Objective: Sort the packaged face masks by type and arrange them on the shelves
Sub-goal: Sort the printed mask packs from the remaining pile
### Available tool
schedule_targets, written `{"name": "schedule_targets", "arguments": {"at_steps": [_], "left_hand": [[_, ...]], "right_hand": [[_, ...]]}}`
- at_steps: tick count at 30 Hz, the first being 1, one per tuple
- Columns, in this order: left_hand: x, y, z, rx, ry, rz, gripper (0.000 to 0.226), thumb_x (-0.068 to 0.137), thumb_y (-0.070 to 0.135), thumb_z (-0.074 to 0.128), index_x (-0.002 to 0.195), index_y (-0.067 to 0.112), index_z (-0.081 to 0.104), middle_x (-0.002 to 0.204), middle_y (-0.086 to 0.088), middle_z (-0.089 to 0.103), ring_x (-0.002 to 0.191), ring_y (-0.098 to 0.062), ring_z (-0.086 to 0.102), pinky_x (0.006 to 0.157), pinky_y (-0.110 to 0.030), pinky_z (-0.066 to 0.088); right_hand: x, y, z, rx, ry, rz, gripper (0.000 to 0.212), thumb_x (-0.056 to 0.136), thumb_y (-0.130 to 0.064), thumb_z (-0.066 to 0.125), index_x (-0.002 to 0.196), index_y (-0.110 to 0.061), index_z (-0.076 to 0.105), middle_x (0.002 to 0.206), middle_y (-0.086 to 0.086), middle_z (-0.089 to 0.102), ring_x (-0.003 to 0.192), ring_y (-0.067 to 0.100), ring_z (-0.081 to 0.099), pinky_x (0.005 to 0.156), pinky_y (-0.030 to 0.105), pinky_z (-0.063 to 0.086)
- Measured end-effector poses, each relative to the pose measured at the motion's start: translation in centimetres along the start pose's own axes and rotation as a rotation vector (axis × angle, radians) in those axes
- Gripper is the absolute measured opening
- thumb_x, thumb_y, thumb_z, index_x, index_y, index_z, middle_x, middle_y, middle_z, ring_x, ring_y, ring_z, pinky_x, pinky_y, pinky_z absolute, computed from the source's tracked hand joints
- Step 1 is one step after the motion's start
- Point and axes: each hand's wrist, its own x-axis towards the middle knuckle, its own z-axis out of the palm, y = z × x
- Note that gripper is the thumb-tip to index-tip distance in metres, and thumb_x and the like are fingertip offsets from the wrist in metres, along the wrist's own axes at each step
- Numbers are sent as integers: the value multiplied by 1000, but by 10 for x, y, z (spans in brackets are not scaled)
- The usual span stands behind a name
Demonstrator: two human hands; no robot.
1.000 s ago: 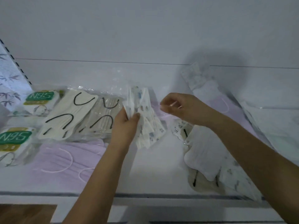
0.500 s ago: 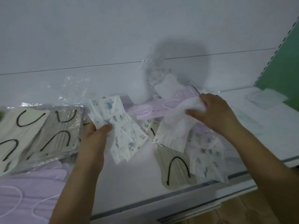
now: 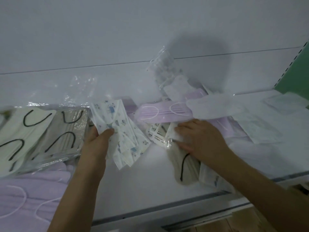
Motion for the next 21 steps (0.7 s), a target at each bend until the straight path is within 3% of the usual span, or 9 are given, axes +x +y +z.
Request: {"name": "schedule_targets", "arguments": {"at_steps": [3, 5, 7, 10, 12, 14, 16, 18, 21], "left_hand": [[0, 2, -7, 8, 5, 29, 32, 100, 8, 54, 129, 17, 63, 118, -6, 71, 108, -27, 68, 92, -40, 53], [-4, 8, -9, 23, -8, 77, 33, 100, 13, 55, 132, 18, 63, 118, -3, 73, 110, -24, 69, 96, -41, 52], [-8, 15, -9, 34, -35, 119, 31, 101, 21, 55, 131, 21, 64, 117, 2, 74, 110, -19, 69, 99, -41, 52], [-18, 22, -4, 94, -89, 122, 47, 96, 53, 54, 134, 27, 60, 129, 3, 67, 118, -15, 64, 101, -36, 50], [-25, 23, 1, 129, -216, 79, 53, 82, 66, 61, 124, 34, 66, 127, 2, 70, 116, -18, 67, 97, -41, 53], [-30, 20, 4, 86, -300, 7, 31, 84, 40, 69, 112, 26, 71, 110, -4, 77, 96, -19, 75, 76, -36, 61], [-26, 13, -4, 75, -217, -29, 22, 91, 13, 68, 113, 15, 70, 103, -10, 78, 87, -22, 77, 69, -35, 60], [-19, 7, -24, 60, -79, -18, 22, 93, 3, 63, 112, 12, 69, 104, -14, 77, 82, -22, 76, 72, -36, 58], [-13, 7, -50, -19, 18, -7, 19, 95, 0, 59, 105, 12, 69, 92, -6, 79, 75, -18, 76, 62, -31, 60]], "right_hand": [[28, 5, -37, 117, 135, 150, 26, 96, -29, 52, 95, -13, 73, 90, 7, 73, 81, 22, 66, 72, 34, 51], [48, -2, -72, 393, 173, 204, 26, 100, -29, 54, 94, -10, 70, 83, 10, 69, 68, 15, 59, 70, 30, 46], [70, -12, -100, 520, 237, 154, 20, 99, -29, 56, 93, -13, 66, 78, 2, 66, 68, 12, 58, 65, 18, 41], [104, -36, -96, 654, 191, 96, 5, 93, -24, 64, 90, -20, 64, 77, -9, 62, 70, 1, 54, 66, 10, 37], [119, -57, -72, 686, 84, 43, 8, 90, -24, 68, 95, -18, 67, 81, -8, 65, 74, 5, 58, 71, 12, 40], [124, -75, -48, 610, -32, -44, 21, 91, -30, 68, 106, -16, 68, 91, -6, 68, 82, 10, 63, 76, 17, 44], [116, -82, -37, 479, -43, -69, 33, 92, -39, 64, 117, -18, 62, 104, -5, 67, 91, 12, 62, 80, 27, 49], [95, -72, -39, 347, -12, 76, 35, 91, -50, 60, 114, -23, 59, 106, -7, 62, 91, 12, 60, 77, 33, 50], [44, -40, -39, 117, -213, 340, 50, 82, -70, 51, 100, -23, 56, 111, -5, 62, 96, 15, 59, 75, 31, 46]]}}
